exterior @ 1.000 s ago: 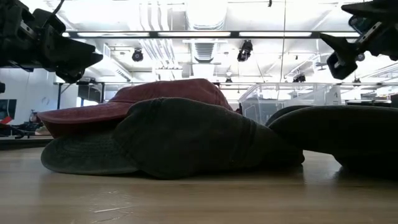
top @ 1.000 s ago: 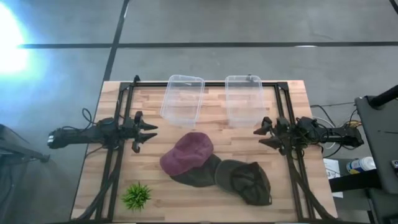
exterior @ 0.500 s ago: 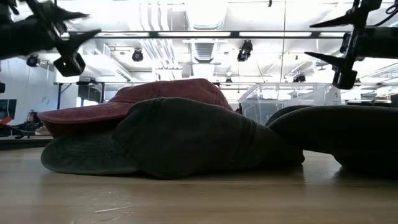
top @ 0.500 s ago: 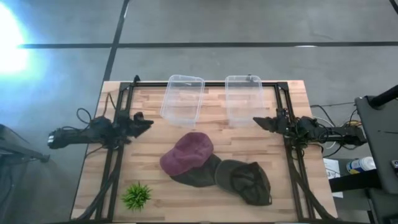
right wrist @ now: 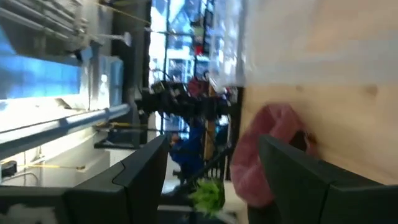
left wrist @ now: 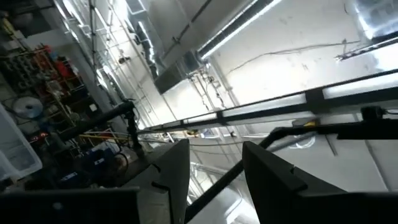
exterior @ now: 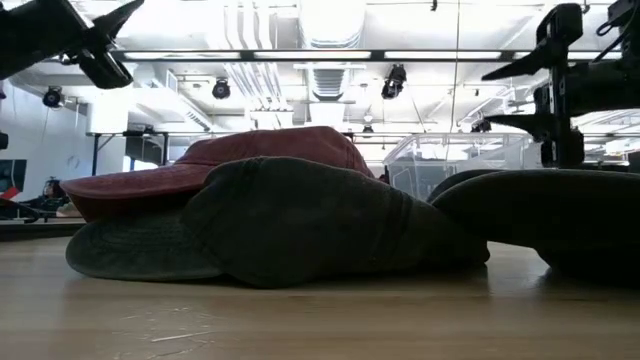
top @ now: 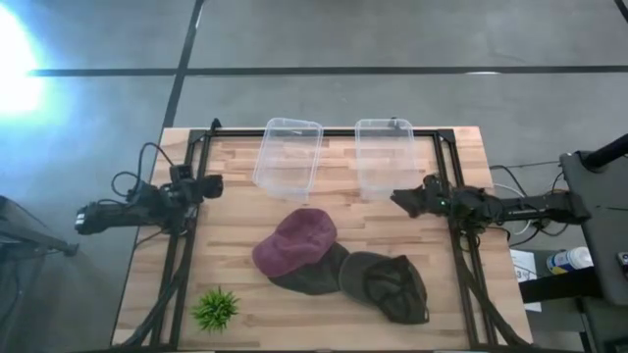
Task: Pick & Place hat
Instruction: Put the red cap into the left transparent bin
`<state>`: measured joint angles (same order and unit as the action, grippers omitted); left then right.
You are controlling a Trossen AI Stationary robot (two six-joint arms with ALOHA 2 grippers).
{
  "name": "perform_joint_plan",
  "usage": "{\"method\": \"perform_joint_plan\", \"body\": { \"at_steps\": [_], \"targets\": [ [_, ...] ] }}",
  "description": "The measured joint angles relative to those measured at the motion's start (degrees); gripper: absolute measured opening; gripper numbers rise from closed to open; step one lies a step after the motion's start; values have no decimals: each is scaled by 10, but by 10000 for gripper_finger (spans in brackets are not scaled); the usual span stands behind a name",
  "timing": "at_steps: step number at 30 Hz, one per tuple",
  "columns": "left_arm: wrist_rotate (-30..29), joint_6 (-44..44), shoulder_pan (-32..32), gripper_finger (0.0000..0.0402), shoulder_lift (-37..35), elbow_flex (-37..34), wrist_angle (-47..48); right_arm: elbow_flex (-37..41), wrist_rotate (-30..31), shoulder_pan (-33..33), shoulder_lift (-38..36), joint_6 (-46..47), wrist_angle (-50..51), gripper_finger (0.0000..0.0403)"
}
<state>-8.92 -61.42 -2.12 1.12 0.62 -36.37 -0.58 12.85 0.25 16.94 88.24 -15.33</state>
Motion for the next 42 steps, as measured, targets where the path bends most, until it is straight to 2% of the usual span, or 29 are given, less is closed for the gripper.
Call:
{"method": "perform_joint_plan", "body": {
  "at_steps": [5,8,11,13,17,19,21,26,30,33,36,39,42],
  "targets": [
    [-160,33,-1,142,11,0,14,-2,-51,0,45,21,-2,247],
    [-187,9,-1,139,32,17,65,-25,-75,0,76,5,-1,247],
    [-183,-51,0,135,74,69,207,-58,-89,0,111,-38,0,247],
    [-148,-88,0,132,115,117,322,-81,-100,0,136,-64,5,247],
    [10,-137,7,128,224,206,523,-128,-128,0,191,-75,63,247],
    [74,-151,20,126,281,237,593,-148,-151,0,223,-74,88,247],
    [111,-159,43,126,330,260,621,-166,-176,0,260,-74,94,247],
    [124,-214,140,126,409,275,632,-223,-193,0,364,-103,93,247],
    [106,-314,231,126,437,263,629,-278,-194,0,448,-141,90,247],
    [61,-407,302,126,446,254,616,-319,-193,0,506,-167,90,247],
    [-15,-488,360,126,457,233,578,-356,-194,-3,563,-185,88,247],
    [-93,-559,393,126,470,202,492,-385,-216,-7,624,-193,64,247],
    [-124,-596,414,126,495,172,410,-409,-244,-10,689,-181,15,247]
  ]
}}
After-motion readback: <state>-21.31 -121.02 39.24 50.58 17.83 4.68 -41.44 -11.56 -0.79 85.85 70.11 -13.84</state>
